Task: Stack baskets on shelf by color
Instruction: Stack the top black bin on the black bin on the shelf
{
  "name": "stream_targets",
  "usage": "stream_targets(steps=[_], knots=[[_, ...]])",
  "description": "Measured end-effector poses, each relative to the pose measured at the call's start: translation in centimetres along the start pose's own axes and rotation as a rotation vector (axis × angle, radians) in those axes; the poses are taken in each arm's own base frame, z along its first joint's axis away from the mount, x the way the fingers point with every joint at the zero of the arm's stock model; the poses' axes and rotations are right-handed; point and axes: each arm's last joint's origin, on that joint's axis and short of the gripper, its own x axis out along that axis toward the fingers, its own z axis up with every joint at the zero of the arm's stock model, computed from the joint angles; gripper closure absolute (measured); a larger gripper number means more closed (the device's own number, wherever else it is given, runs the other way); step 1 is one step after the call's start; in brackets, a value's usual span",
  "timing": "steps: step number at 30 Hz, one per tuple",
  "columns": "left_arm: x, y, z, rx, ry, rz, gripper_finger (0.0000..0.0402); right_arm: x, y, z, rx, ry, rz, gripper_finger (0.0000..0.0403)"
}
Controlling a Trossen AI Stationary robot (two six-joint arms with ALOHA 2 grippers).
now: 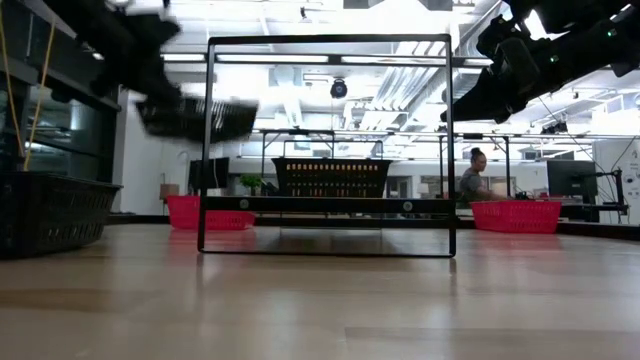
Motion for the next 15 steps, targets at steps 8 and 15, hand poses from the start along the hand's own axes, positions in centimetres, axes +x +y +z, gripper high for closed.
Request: stream_targets(steps=[8,15], knots=[[0.2,-4.0,-1.4,-0.137,-0.271,-0.338,0.0401,0.0,0.0,0.0,-0.003,0.000,0.001,0.0403],[3.5,-7.5,-4.3,-0.332,-0.403,-0.412,0.0401,0.0,0.0,0.0,-0.002,0.000,0.003,0.0403]])
